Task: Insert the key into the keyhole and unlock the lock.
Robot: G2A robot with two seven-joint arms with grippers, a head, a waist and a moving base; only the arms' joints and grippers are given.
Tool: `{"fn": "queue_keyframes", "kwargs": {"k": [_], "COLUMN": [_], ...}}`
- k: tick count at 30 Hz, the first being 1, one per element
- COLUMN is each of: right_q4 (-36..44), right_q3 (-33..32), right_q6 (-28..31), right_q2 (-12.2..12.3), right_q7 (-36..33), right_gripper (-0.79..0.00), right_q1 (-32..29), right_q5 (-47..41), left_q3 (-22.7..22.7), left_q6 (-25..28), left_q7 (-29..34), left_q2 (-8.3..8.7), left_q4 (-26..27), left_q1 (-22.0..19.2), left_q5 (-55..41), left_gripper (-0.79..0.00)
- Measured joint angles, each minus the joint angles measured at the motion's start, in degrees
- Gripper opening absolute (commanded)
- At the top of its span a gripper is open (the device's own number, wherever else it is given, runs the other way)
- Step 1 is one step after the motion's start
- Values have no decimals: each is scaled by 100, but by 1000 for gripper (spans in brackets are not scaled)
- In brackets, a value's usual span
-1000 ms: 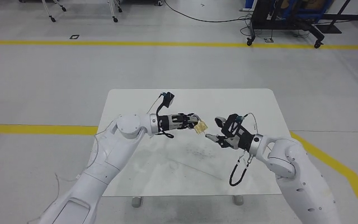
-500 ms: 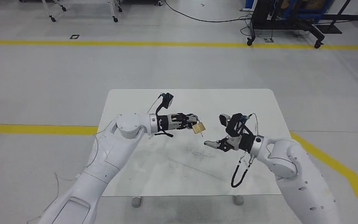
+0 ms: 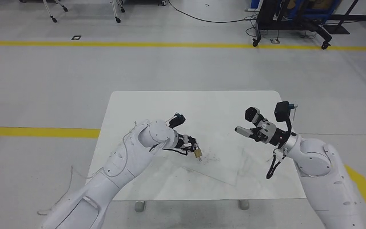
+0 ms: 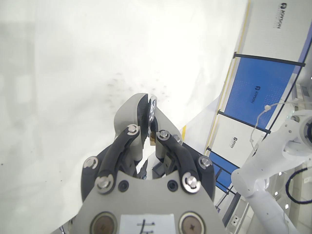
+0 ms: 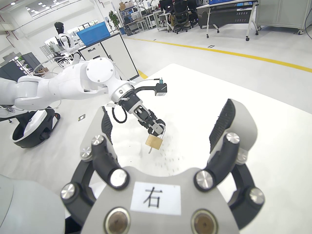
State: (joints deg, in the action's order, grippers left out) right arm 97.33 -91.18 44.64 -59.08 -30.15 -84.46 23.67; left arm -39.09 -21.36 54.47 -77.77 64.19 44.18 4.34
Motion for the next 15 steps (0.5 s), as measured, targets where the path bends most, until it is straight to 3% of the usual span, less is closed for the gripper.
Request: {"fn": "queue_keyframes", "kwargs": {"k": [1,2,5,7,11,13,15], "right_q4": [0,0,0,0,0,0,0], "right_q3": [0,0,0,0,0,0,0], "right_q6": [0,0,0,0,0,0,0], "right_q2": [0,0,0,0,0,0,0], "right_q7": [1,1,1,1,1,1,1], "right_gripper": [0,0,0,0,0,0,0], "right_q1": [0,0,0,0,0,0,0], "right_q5": [1,1,1,1,1,1,1], "left_q3": [27,48,69,69,18,-48,-155], "left_q6": [-37,-62,-60,-12,149,290,496], "left_q7": [18,37,90,127,181,198,215], "left_q2": [-20,-38,-87,-111,-141,-149,-152], "left_q4": [-50,-97,-247,-324,-416,-452,-469], "left_q1": [-32,-61,-134,-170,-207,-210,-200], "left_q5": [-14,-32,-139,-205,-370,-512,-718], "left_gripper": [-613,-539,-409,-394,-105,-102,-31]}}
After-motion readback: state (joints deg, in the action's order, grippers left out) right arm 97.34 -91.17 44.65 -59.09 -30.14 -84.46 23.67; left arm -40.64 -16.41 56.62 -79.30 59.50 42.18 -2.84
